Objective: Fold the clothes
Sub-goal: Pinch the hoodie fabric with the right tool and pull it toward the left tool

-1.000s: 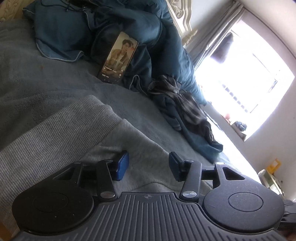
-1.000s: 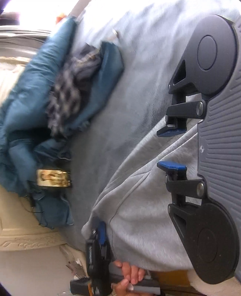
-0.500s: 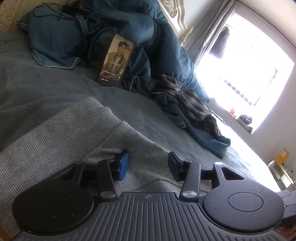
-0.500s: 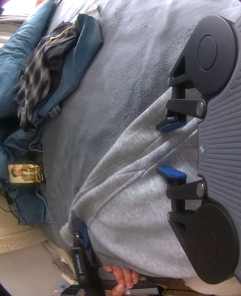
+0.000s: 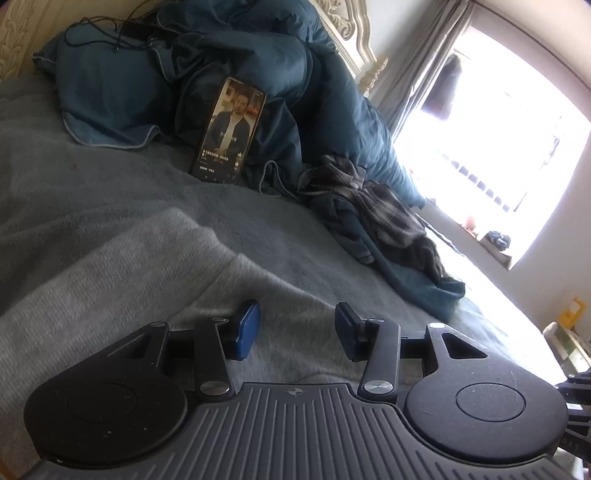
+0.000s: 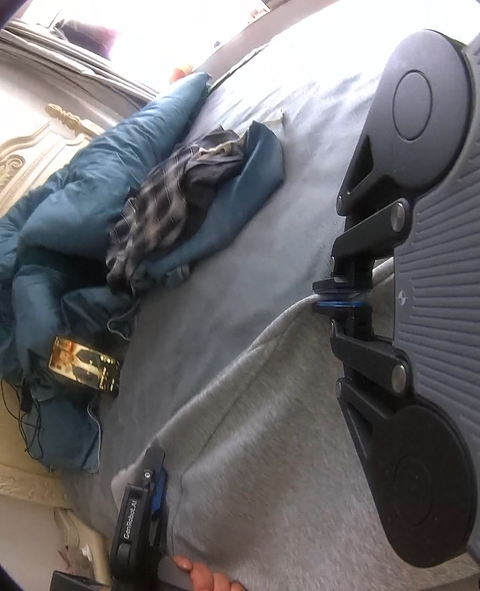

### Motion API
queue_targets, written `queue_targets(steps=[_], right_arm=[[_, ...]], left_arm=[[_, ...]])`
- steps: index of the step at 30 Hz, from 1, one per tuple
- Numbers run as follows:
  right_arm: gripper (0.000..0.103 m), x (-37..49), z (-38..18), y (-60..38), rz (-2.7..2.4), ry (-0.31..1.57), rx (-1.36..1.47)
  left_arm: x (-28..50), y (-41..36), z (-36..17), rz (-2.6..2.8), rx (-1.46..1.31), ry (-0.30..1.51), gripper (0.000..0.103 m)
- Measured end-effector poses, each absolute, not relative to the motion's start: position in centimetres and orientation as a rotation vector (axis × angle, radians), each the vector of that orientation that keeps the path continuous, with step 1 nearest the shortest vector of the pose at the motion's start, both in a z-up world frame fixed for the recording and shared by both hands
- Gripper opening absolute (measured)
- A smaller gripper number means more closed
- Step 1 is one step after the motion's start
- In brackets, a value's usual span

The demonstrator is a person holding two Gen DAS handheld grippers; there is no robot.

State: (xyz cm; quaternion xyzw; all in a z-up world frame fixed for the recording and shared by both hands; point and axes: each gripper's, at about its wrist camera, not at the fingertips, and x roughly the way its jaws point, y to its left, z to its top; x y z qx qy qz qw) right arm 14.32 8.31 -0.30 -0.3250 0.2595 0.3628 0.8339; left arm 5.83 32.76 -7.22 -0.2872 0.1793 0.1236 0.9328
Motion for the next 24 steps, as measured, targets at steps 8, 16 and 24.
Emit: queue_targets(steps=[8,16,24], right_arm=[[0.004,17.2,-3.0,9.2,0.761,0.622,-0.692],[0.025,25.5,-1.9,-0.1,0.675,0.805,-0.006],[0.028,20.4,5.4,-20.2,0.48,0.635,0.245]], left_arm=[[7.3,31.8,-7.9,0.275,-0.475,0.388,0.045],[7.9,31.0,-7.8,0.285,-0.376,0.43,0.045],[6.8,29.5,-5.4,0.297,-0.367,0.405,0.051]])
